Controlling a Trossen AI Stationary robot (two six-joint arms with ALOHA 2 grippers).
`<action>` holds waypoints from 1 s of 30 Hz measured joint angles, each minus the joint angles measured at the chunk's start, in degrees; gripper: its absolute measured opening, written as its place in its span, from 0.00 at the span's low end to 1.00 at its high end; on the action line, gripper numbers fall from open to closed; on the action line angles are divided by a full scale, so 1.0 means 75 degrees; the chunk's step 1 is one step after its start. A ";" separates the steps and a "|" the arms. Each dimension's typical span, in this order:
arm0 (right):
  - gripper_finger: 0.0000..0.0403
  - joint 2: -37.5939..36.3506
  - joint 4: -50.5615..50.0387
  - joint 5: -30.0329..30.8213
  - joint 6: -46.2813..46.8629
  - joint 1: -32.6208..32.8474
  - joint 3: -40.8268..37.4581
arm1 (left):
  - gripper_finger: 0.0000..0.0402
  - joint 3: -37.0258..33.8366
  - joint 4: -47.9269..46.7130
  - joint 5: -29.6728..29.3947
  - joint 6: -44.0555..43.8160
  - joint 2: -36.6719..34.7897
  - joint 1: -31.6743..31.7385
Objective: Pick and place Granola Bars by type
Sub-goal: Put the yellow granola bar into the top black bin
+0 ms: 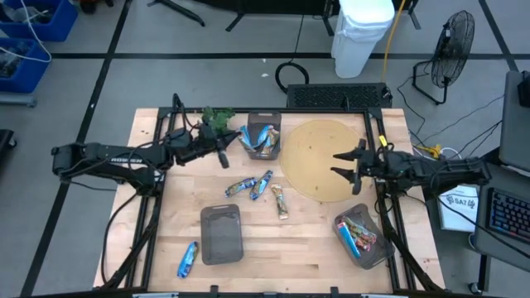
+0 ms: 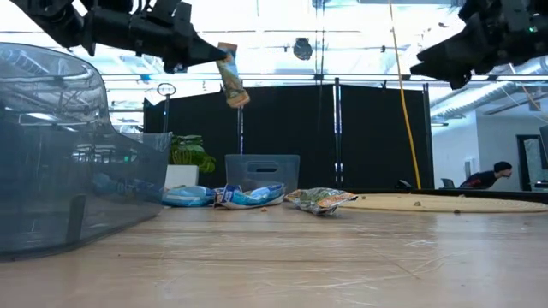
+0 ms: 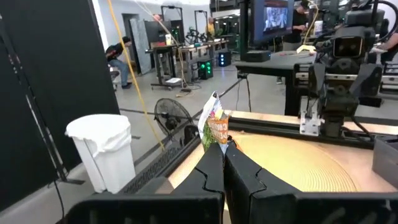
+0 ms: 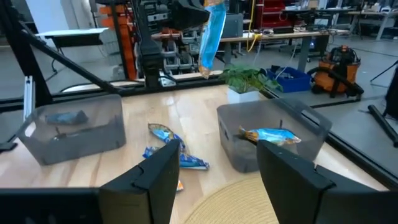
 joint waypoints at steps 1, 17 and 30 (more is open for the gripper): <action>0.50 -0.0180 -0.0061 -0.0006 -0.0008 0.0000 -0.0092 | 0.00 -0.0070 0.0017 0.0000 -0.0031 -0.0044 0.0024; 0.50 -0.2034 0.0206 -0.0834 -0.0517 0.0000 -0.1285 | 0.00 -0.0202 0.0113 0.0020 -0.0168 -0.0144 0.0116; 0.38 -0.2030 0.1950 -0.1408 -0.1131 0.0000 -0.2247 | 0.00 -0.0199 0.0147 0.0312 -0.0276 -0.0141 0.0116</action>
